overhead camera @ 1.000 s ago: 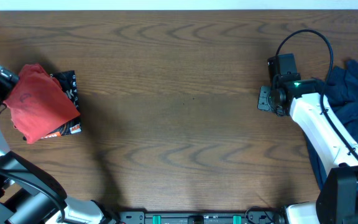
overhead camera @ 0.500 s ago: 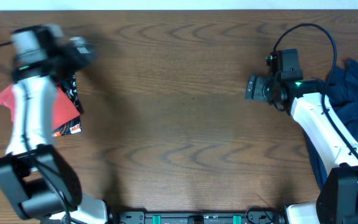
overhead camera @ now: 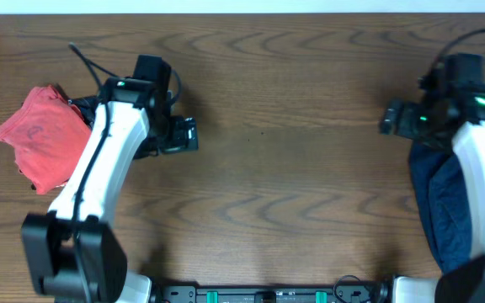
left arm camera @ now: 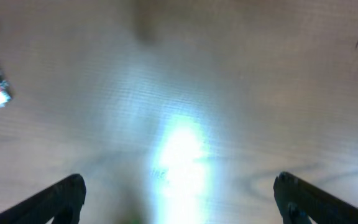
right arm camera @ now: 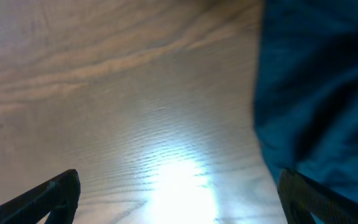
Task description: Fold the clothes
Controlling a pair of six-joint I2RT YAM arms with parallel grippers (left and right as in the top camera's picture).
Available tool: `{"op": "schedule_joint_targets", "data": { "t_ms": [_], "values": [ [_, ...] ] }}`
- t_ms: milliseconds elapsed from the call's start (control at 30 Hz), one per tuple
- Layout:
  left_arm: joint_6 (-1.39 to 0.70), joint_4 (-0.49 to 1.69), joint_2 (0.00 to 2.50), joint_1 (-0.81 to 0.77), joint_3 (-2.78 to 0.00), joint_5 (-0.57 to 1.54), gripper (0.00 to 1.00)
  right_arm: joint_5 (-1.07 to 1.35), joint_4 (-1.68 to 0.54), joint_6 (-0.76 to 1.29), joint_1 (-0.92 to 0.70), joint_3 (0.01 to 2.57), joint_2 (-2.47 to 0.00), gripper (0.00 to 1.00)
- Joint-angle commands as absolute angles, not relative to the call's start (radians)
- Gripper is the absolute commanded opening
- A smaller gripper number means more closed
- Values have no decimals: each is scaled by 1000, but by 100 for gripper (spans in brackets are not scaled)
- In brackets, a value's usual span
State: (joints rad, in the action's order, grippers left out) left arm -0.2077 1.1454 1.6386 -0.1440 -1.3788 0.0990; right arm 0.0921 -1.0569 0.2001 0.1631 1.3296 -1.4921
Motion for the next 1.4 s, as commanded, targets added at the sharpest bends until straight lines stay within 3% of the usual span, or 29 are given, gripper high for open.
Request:
{"op": "schedule_joint_targets", "data": {
  "t_ms": [0,200,433,600,1100,1367],
  "values": [
    [-192,1151,1509,-142,-1351,70,98,121,-1068,186,206,1336,-1382,99],
    [-192,959,1151,-144,-1146,70,98,91,-1016,186,195,1192,-1160,99],
    [-203,696,649,-143,-826,3,98,-39,-760,231,188,875,-799,99],
    [-203,728,454,-144,-775,3,98,-34,-702,231,189,761,-660,99],
    [-203,892,383,-144,-775,3,98,-34,-957,231,189,737,-635,99],
    [-203,894,383,-144,-775,3,98,-35,-989,230,187,736,-624,99]
  ]
}}
